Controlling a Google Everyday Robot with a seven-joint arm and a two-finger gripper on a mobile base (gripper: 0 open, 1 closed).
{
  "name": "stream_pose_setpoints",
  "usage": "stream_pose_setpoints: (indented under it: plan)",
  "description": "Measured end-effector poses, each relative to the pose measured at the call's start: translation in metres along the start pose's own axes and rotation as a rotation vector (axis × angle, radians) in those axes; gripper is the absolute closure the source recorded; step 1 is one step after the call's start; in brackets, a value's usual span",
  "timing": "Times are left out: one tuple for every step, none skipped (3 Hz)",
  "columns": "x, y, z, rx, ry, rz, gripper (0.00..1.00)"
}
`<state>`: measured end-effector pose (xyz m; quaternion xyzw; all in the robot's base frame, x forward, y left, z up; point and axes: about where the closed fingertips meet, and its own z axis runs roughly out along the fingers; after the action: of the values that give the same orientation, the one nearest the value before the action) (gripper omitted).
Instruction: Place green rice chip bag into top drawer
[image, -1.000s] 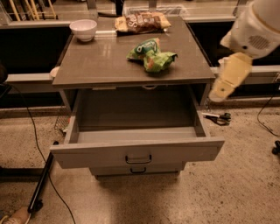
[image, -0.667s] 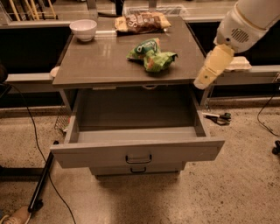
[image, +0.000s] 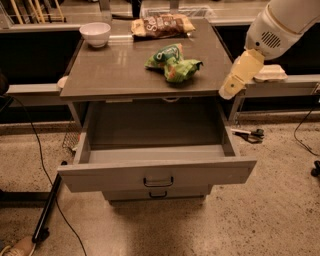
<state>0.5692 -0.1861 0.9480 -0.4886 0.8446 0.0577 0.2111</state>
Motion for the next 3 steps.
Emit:
stream_pose_setpoints:
  plan:
    - [-0.016, -0.025, 0.015, 0.050, -0.059, 0.031, 0.00]
    - [-0.042, -0.060, 0.032, 0.106, -0.181, 0.084, 0.00]
    - [-0.073, -0.083, 0.041, 0.132, -0.275, 0.128, 0.00]
